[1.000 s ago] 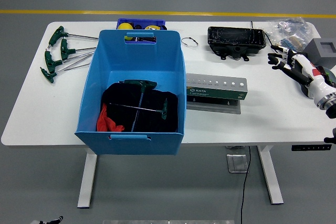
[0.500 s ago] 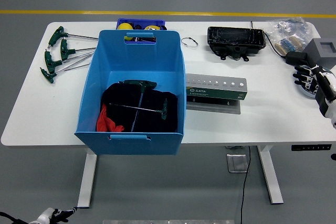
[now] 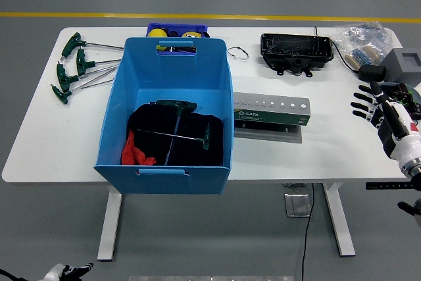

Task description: Lift tool from toolbox,place it in box,lift tool from toolbox,place it in box

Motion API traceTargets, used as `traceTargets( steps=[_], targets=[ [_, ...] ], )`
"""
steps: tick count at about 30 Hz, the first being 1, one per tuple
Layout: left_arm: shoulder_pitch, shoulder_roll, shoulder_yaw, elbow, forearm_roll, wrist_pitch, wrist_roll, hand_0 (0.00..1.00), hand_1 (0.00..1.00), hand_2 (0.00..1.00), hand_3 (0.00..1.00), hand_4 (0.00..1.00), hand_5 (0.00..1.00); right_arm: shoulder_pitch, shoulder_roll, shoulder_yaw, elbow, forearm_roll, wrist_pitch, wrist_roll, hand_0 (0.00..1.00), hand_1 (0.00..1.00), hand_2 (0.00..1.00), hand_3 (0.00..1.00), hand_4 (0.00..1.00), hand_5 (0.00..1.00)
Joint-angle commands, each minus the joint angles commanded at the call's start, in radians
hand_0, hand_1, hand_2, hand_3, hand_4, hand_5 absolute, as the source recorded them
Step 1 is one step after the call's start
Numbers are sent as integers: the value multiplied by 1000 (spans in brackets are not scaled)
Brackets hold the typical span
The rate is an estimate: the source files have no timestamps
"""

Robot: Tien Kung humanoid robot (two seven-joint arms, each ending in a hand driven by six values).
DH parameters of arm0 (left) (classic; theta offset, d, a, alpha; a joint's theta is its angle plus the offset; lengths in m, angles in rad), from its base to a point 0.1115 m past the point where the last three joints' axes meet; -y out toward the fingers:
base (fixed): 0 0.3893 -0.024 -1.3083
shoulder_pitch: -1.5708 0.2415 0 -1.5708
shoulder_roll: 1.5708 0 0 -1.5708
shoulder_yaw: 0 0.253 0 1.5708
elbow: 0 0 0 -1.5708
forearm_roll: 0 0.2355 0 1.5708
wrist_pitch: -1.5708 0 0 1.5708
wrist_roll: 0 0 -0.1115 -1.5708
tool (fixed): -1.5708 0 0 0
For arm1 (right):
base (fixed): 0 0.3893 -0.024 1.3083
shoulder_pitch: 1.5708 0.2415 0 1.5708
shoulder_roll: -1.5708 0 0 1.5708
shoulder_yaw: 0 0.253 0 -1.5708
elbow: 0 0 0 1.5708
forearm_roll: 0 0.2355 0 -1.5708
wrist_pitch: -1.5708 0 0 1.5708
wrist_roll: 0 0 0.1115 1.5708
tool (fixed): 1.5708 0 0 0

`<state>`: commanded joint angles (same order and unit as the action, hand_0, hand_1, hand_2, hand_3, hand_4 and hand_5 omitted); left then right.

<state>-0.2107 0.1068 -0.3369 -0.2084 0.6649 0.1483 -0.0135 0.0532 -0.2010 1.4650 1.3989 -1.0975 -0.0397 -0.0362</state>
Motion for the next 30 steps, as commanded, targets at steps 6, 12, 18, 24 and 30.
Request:
traceTargets(
  steps=[6,12,18,24,30],
  targets=[
    [9,2,16,10,-41,8,-11,756,718,713,690,704,679,-50,-20,-8,79,-7,-30,-9,744,674,746,742,998,863],
    [17,5,35,19,-84,20,-23,756,717,711,684,695,675,-93,-41,-5,150,-4,-52,-15,737,669,746,739,998,865],
    [25,7,51,25,-125,29,-34,758,717,710,681,690,671,-137,-66,-2,229,16,-91,-25,732,667,743,742,998,865],
    [30,6,49,27,-129,30,-34,758,715,707,680,687,670,-175,-78,-5,300,64,-130,-40,724,657,740,745,998,873],
    [31,5,23,28,-115,29,-30,756,714,707,678,684,669,-192,-85,-14,349,47,-130,-55,727,657,742,749,998,874]
  ],
)
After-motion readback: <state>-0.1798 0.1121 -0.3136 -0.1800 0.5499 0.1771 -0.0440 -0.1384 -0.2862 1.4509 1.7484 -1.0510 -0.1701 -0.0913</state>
